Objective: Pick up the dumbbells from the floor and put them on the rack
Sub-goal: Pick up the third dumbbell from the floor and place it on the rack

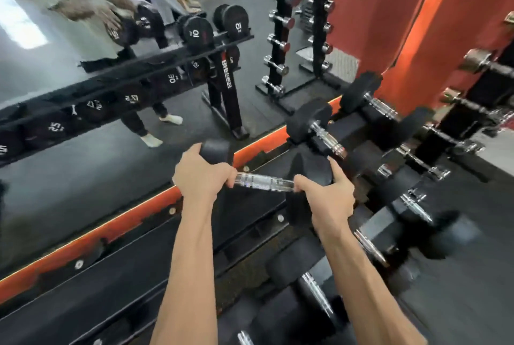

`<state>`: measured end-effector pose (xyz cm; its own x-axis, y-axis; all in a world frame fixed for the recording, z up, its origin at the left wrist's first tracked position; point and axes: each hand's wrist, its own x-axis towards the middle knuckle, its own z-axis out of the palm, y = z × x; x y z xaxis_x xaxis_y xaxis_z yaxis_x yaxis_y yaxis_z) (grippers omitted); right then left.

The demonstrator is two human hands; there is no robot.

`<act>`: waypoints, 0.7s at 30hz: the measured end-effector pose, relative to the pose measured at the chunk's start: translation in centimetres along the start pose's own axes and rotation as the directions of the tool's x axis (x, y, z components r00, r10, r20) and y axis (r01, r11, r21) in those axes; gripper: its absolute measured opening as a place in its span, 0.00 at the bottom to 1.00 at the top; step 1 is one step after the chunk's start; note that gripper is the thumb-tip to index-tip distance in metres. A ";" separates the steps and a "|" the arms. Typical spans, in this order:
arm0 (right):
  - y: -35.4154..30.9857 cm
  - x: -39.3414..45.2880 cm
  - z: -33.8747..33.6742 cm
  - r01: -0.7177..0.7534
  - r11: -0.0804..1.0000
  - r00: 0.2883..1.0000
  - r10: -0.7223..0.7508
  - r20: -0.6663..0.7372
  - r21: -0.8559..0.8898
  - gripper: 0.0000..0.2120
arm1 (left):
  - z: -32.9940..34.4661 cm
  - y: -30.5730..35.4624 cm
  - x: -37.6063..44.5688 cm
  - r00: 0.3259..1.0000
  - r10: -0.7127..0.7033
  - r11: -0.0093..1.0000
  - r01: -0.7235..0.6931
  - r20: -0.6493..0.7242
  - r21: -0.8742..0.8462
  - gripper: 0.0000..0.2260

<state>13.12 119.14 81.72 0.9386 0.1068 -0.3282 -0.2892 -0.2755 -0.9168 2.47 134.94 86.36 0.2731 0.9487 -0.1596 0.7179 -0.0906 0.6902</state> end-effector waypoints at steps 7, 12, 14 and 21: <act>3.0 -0.2 6.2 -0.160 0.985 0.962 0.169 -0.212 0.060 0.41 | 2.3 -0.6 8.0 0.971 0.113 0.984 -0.140 0.212 0.114 0.42; 3.4 -0.5 8.9 -0.192 0.978 0.921 0.208 -0.331 0.080 0.46 | 3.6 0.1 12.0 0.924 0.179 0.964 -0.232 0.338 0.126 0.40; 3.3 -0.9 9.4 -0.201 0.975 0.901 0.223 -0.372 0.097 0.46 | 4.1 0.7 12.9 0.904 0.223 0.952 -0.282 0.365 0.117 0.37; 2.9 -2.1 11.8 -0.213 0.974 0.881 0.228 -0.415 0.083 0.52 | 5.0 0.8 16.0 0.812 0.301 0.917 -0.390 0.501 0.081 0.36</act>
<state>8.09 129.38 77.03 0.8388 -0.3656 -0.4033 -0.4968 -0.2115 -0.8417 10.65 148.50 80.82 0.7583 0.5911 -0.2750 0.6037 -0.4774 0.6385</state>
